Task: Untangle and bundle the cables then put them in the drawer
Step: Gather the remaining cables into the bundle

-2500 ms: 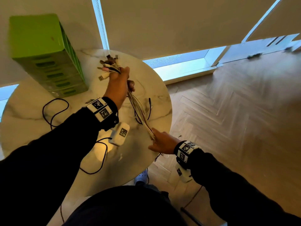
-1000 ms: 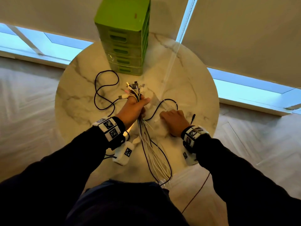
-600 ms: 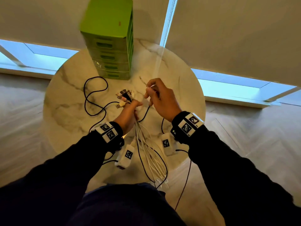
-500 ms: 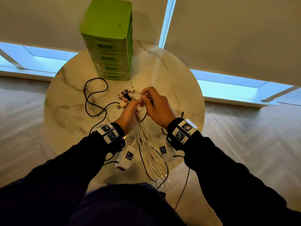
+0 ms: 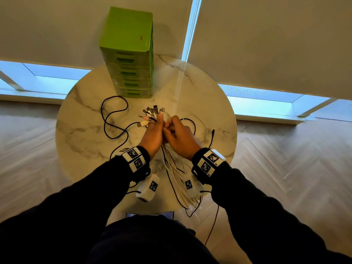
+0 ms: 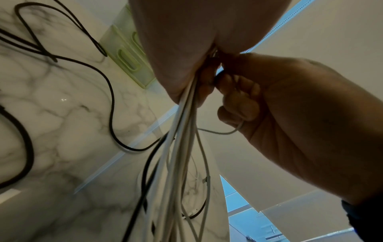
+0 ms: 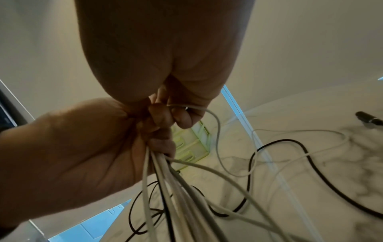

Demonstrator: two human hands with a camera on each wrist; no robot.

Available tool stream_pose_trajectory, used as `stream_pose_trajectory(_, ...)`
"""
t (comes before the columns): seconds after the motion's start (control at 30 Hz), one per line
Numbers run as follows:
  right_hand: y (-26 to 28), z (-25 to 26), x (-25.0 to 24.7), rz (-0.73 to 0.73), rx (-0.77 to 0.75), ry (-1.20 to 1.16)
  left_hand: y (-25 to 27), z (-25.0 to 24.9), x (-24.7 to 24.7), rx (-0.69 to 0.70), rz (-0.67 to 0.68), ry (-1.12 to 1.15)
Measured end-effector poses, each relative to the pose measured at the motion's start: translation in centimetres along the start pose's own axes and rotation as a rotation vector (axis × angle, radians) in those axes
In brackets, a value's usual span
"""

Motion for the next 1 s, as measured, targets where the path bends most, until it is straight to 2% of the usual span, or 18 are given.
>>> stream_pose_trajectory(0.23, 2.1, -3.4, -0.4, 0.167, -0.012, 0.219, -0.3, -0.5, -1.2, 0.041, -0.016, 0.086)
stream_pose_trajectory(0.4, 2.4, -6.2, -0.5, 0.157, 0.022, 0.285, -0.7, -1.6, -2.3, 0.066, -0.118, 0.048)
stream_pose_trajectory(0.53, 2.8, -8.7, -1.0, 0.252, 0.149, 0.352, -1.1, -3.4, -3.5, 0.042, -0.122, 0.341)
stream_pose_trajectory(0.7, 2.9, -11.0, -3.0, 0.327, 0.217, 0.431, -1.6, -6.3, -6.0, 0.099, -0.145, 0.374)
stream_pose_trajectory(0.8, 1.5, -10.8, -5.2, 0.290, 0.251, 0.448, -1.6, -7.7, -6.5, 0.147, -0.098, 0.301)
stream_pose_trajectory(0.93, -2.0, -7.9, -7.4, 0.105, 0.288, 0.392, -0.7, -7.8, -4.5, 0.170, 0.018, 0.092)
stream_pose_trajectory(1.0, -3.6, -5.2, -7.3, 0.013, 0.231, 0.341, -0.4, -6.7, -2.9, 0.132, 0.088, 0.031)
Point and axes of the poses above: each hand's wrist, its own y-axis away from the middle knuckle, its own x-axis out of the palm, z = x × y, the point moved 3 cm from there along -y, towards the middle knuckle, and after that the axes turned 4 degrees about -z, right-handed, at the moved point
